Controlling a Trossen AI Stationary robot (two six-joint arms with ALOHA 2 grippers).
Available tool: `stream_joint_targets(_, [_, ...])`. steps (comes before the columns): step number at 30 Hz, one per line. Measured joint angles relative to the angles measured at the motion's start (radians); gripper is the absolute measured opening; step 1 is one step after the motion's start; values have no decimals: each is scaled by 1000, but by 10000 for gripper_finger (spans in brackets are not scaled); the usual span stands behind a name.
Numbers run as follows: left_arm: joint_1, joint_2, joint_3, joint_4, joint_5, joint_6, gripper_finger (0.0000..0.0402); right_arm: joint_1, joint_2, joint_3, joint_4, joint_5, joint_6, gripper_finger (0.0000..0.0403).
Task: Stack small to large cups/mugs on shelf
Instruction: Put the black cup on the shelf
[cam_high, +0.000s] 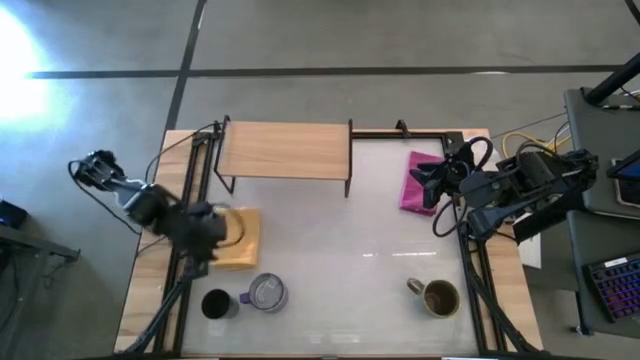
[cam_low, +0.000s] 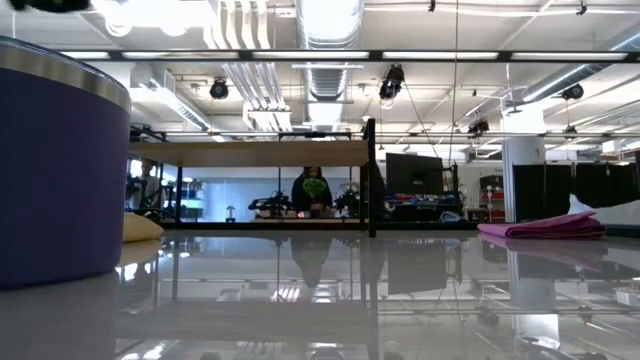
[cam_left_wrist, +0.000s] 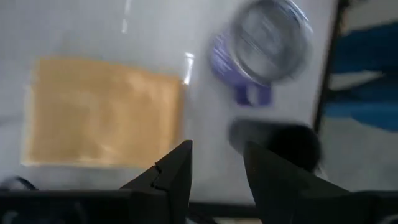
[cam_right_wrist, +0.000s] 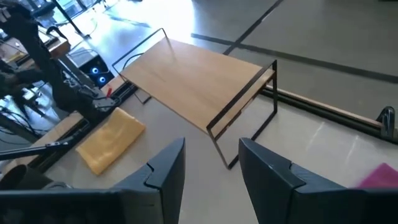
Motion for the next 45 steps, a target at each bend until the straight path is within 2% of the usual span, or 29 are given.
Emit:
stream_joint_targets(5, [-215, 55, 1, -17, 8, -234, 130, -20, 0, 0, -5, 0, -16, 144])
stream_joint_targets(11, [-331, 101, 1, 33, 0, -463, 130, -65, 0, 0, -19, 0, -74, 144])
stream_joint_targets(15, [-340, 162, 0, 103, -5, -472, 130, -88, 0, 0, -31, -1, -84, 144])
stream_joint_targets(26, [-353, 291, -3, 112, 20, -472, 130, -93, 0, 0, -31, -4, -103, 144])
stream_joint_targets(36, [-352, 298, -67, 126, -75, -510, 130, -93, 0, 0, -49, -8, -112, 144])
stream_joint_targets(41, [-351, 292, -140, 219, -64, -550, 130, -93, 0, 0, -49, -12, -113, 144])
stream_joint_targets(45, [-351, 291, -185, 233, -59, -567, 130, -93, 0, 0, -51, -12, -113, 144])
